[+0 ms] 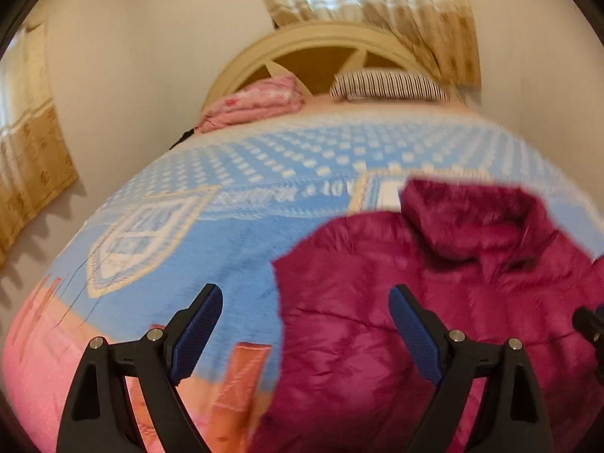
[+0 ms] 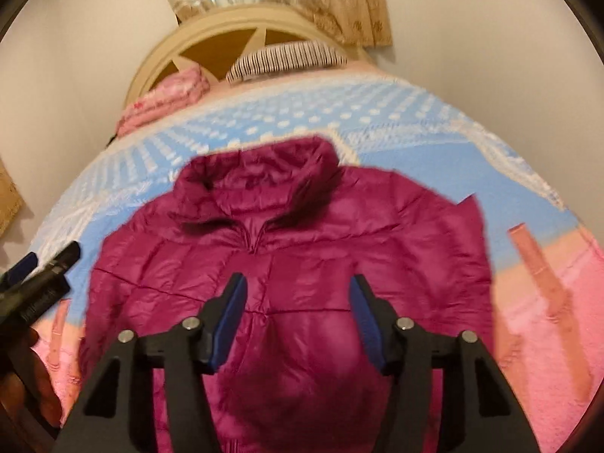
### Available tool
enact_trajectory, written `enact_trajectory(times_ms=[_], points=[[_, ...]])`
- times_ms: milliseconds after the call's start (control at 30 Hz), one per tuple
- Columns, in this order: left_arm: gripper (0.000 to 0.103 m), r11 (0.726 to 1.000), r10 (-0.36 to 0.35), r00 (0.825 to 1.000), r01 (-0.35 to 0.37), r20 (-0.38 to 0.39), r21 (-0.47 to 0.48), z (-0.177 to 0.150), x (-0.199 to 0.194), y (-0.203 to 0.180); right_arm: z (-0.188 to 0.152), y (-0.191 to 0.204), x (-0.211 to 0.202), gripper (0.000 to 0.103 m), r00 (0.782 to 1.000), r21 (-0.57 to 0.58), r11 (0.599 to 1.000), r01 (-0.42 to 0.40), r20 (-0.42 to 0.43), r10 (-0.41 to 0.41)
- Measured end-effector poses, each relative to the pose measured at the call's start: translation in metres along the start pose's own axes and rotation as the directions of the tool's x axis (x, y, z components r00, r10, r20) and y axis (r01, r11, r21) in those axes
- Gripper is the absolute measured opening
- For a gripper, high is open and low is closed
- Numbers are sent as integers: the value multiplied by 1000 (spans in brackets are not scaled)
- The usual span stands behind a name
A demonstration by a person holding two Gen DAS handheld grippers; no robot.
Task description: Fold large clothes
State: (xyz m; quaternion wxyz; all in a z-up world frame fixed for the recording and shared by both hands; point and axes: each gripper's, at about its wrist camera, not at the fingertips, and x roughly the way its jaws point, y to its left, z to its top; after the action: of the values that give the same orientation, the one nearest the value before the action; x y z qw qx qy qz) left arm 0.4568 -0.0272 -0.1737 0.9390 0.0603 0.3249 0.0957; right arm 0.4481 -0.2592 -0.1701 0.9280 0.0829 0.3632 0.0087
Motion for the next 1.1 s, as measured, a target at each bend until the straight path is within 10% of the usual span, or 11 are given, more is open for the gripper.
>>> enact_trajectory(times_ms=[500, 1100], points=[[102, 997, -53, 974, 40, -219, -66, -40, 79, -1, -35, -12, 43, 60, 996, -48, 996, 69, -45, -71], [102, 998, -39, 977, 28, -211, -54, -44, 77, -7, -37, -4, 50, 61, 989, -89, 987, 134, -45, -139]])
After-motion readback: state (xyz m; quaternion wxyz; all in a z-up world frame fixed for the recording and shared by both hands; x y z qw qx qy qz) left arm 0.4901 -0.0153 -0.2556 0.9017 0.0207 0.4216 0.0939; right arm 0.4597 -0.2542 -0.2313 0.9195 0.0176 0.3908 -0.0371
